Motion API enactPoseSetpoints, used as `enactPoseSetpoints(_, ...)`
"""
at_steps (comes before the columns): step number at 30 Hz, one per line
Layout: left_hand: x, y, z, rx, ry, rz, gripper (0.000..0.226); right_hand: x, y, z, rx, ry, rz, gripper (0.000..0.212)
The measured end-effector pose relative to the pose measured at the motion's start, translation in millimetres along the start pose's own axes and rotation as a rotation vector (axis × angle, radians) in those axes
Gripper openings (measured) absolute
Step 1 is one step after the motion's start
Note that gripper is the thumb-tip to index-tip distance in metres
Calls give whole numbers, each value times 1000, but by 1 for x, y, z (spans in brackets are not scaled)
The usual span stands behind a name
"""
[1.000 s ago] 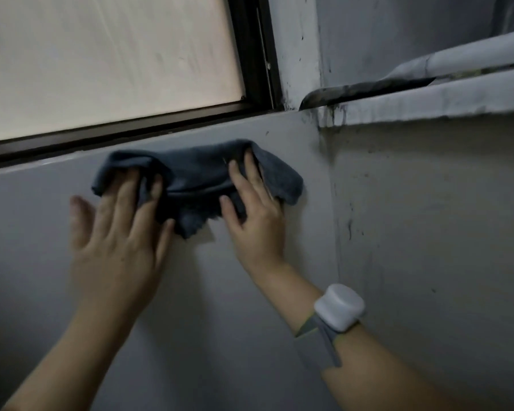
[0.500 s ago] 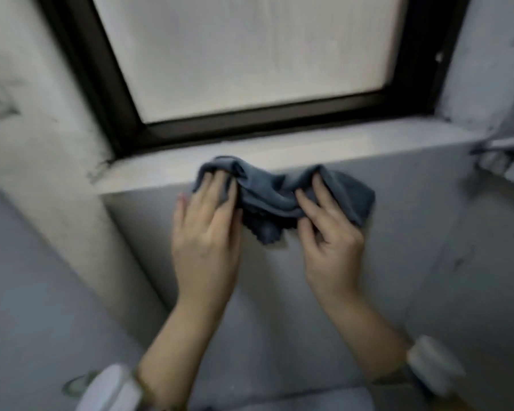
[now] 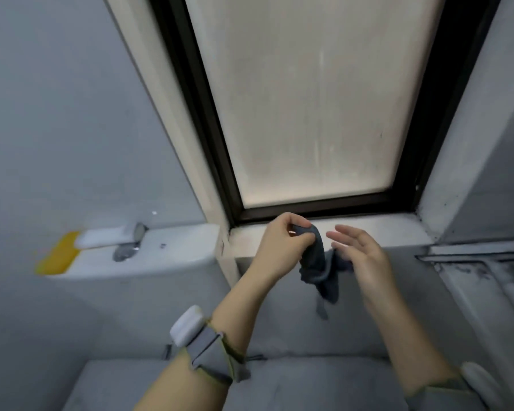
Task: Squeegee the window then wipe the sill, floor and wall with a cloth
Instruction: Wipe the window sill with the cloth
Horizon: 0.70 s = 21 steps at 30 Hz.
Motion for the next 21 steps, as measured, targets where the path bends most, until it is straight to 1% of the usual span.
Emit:
enactPoseSetpoints(3, -39, -5, -24, 116, 3, 92, 16, 43, -2, -10, 160, -19, -46, 39)
enactPoseSetpoints(5, -62, -5, -40, 170, -26, 165, 13, 75, -3, -15, 212, -2, -122, 27)
enactPoseSetpoints(6, -64, -8, -43, 185, -44, 204, 11, 78, -4, -15, 232, 7, -167, 19)
enactPoseSetpoints(7, -69, -7, -48, 177, -73, 240, 8, 87, -3, -15, 223, 27, -213, 15)
enactPoseSetpoints(9, -77, -1, -52, 119, -119, 246, 5, 100, 3, -18, 194, 54, -238, 13)
enactPoseSetpoints(10, -78, 4, -50, 72, -140, 231, 5, 101, 2, -18, 218, 52, -225, 11)
enactPoseSetpoints(12, -81, 9, -52, 15, -163, 178, 7, 99, -8, -28, 344, 13, -172, 7)
enactPoseSetpoints(13, -80, 9, -53, 18, -164, 170, 9, 93, -14, -35, 387, -15, -168, 7)
enactPoseSetpoints(14, -79, 9, -53, 21, -176, 170, 12, 88, -17, -36, 398, -18, -231, 7)
enactPoseSetpoints(16, -74, 8, -56, 66, -205, 187, 26, 84, -13, -36, 293, 20, -324, 17)
enactPoseSetpoints(17, -74, 10, -57, 105, -207, 185, 37, 88, -9, -33, 226, 47, -297, 21)
enactPoseSetpoints(18, -68, 10, -57, 158, -169, 194, 48, 92, -6, -32, 187, 72, -266, 22)
enactPoseSetpoints(19, -61, 12, -58, 209, -116, 251, 54, 97, -3, -32, 163, 100, -251, 20)
enactPoseSetpoints(20, -58, 14, -58, 252, -89, 345, 51, 103, 2, -27, 147, 127, -257, 16)
enactPoseSetpoints(21, -52, 15, -58, 289, -77, 477, 39, 109, 7, -26, 136, 144, -277, 12)
Point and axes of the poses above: each hand's wrist, its own z-axis towards the middle knuckle, its own y-axis out of the back of the hand, x = y × z, the point moved 6 cm from there along z, towards the middle knuckle, and after that the axes turned 10 degrees about y, right-handed, at the moved point
